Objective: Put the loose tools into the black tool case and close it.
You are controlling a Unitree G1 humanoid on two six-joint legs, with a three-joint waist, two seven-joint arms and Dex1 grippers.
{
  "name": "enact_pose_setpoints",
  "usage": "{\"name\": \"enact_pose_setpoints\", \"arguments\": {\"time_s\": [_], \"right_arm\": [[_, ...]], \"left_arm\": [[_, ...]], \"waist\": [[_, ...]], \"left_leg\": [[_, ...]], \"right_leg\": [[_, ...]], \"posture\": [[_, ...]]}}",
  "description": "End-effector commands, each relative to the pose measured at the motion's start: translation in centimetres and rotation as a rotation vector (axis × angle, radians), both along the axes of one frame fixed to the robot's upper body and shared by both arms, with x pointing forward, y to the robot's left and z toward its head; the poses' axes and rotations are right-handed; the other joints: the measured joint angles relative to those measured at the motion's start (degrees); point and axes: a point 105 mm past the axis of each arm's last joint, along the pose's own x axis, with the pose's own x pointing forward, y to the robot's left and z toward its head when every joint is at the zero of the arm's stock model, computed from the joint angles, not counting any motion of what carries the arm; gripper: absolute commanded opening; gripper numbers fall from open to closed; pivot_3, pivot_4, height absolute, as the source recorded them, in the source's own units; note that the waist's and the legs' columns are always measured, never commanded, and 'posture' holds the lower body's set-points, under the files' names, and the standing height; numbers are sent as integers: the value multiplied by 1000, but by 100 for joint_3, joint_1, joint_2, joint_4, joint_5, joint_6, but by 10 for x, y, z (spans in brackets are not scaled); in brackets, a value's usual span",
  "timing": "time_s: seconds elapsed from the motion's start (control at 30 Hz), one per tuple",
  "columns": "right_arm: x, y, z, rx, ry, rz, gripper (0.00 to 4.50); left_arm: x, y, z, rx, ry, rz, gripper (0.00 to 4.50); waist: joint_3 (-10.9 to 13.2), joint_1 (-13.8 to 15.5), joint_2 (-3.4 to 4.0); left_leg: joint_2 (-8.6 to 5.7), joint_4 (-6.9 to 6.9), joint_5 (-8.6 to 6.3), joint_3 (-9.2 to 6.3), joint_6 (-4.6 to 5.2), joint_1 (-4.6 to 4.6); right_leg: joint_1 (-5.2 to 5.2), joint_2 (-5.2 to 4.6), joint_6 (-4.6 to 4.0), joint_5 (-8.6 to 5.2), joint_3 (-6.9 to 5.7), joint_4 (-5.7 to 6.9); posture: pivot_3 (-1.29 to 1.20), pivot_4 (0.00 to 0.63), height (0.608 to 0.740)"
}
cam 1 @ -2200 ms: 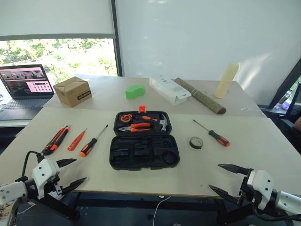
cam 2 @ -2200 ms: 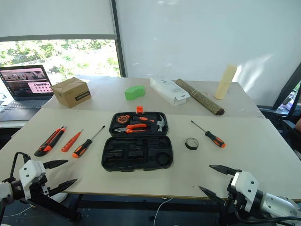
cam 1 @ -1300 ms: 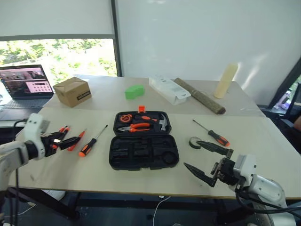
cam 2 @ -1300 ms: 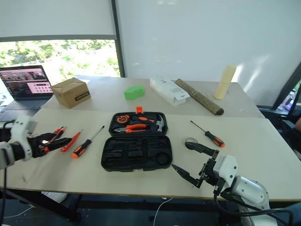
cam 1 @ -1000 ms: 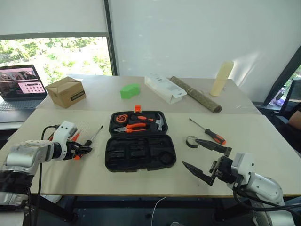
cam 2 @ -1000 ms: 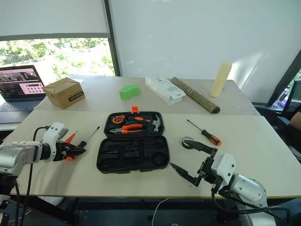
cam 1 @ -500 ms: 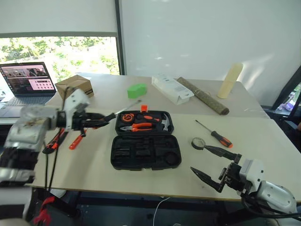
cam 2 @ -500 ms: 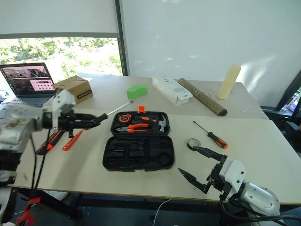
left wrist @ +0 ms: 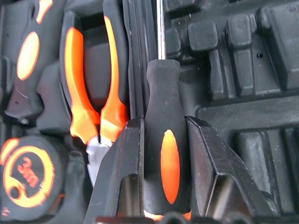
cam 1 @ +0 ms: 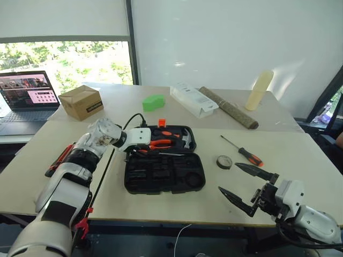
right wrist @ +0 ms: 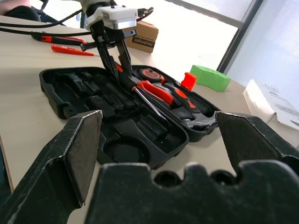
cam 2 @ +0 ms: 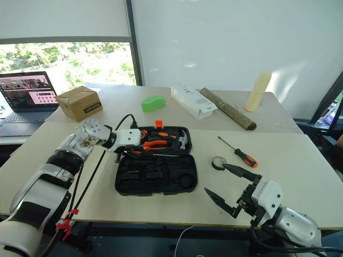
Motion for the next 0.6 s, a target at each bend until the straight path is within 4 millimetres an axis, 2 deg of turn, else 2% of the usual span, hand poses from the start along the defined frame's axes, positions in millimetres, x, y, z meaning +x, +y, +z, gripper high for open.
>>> {"name": "enact_pose_setpoints", "arguments": {"time_s": [0.03,0.2,0.43,0.6], "right_arm": [[-2,2,11,4,-46,-10,4500],[-1,2,10,5,-46,-17,4500],[0,3,9,9,-47,-19,4500],[0,4,9,12,-46,-16,4500]], "left_arm": [[-3,0,-2,36,22,-28,840],[-12,-5,-6,8,61,-59,840],[-8,4,-16,48,68,35,840],[-4,-1,-15,18,55,64,840]], "waist": [[0,-1,0],[0,0,0],[0,1,0],[0,2,0]], "left_leg": [[-2,2,-1,-2,3,0],[-4,5,-4,-12,6,2],[-4,7,-4,-17,6,2],[-4,8,-4,-18,6,8]], "right_leg": [[1,-3,3,0,1,0],[3,-4,6,1,4,4],[3,-4,6,1,4,5],[8,-5,6,2,4,9]], "posture": [[0,150,740],[0,150,740],[0,150,740],[0,150,740]]}}
